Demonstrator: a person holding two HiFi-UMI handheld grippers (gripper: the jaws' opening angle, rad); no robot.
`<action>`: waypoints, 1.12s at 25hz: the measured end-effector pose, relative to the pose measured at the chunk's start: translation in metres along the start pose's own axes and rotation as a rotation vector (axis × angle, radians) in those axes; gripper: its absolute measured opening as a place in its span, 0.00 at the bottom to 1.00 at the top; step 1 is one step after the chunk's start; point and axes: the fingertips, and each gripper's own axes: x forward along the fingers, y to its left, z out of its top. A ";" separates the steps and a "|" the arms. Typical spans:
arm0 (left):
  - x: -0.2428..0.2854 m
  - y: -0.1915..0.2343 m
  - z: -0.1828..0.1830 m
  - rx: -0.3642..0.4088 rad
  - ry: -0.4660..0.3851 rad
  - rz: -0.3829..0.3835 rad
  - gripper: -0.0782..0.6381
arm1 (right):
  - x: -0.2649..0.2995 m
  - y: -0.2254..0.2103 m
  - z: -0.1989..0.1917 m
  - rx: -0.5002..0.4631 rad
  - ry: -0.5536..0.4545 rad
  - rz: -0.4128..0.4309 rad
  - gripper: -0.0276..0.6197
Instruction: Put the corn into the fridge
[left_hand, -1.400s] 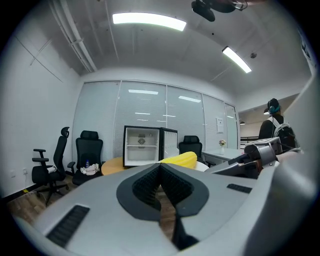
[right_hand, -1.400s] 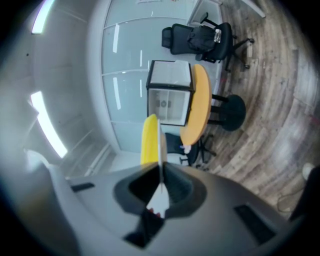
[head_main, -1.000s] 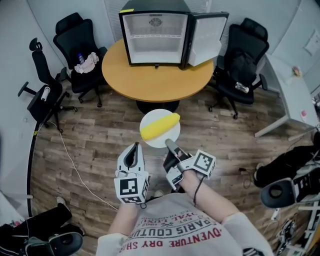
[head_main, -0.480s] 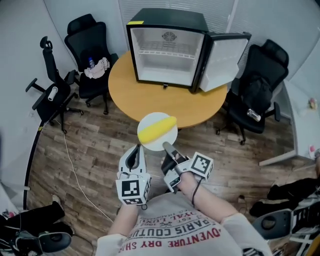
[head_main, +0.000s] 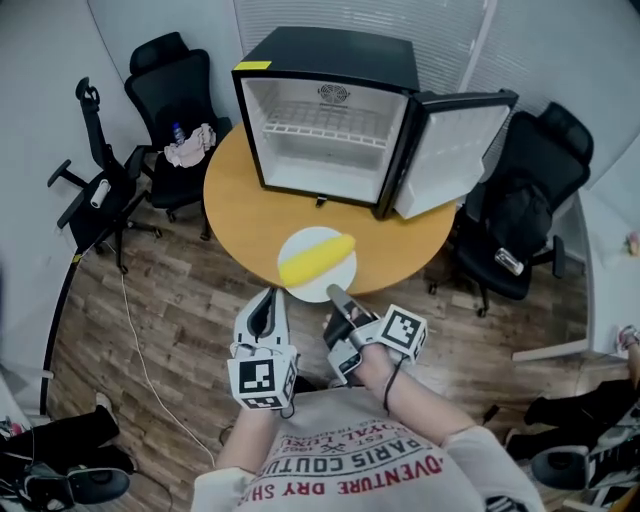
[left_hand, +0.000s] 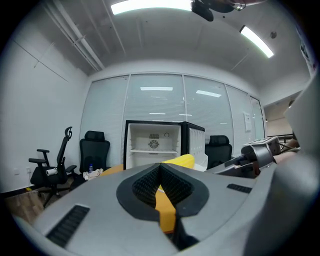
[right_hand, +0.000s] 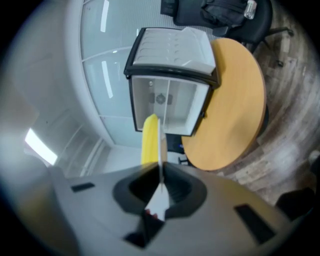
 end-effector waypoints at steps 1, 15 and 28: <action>0.009 -0.001 0.002 0.001 -0.001 -0.009 0.15 | 0.004 0.000 0.007 0.002 -0.005 0.000 0.11; 0.141 0.032 0.027 0.034 -0.029 -0.221 0.15 | 0.096 0.001 0.082 0.044 -0.195 0.006 0.11; 0.246 0.088 0.038 0.046 -0.022 -0.412 0.15 | 0.173 0.022 0.140 0.032 -0.429 0.005 0.11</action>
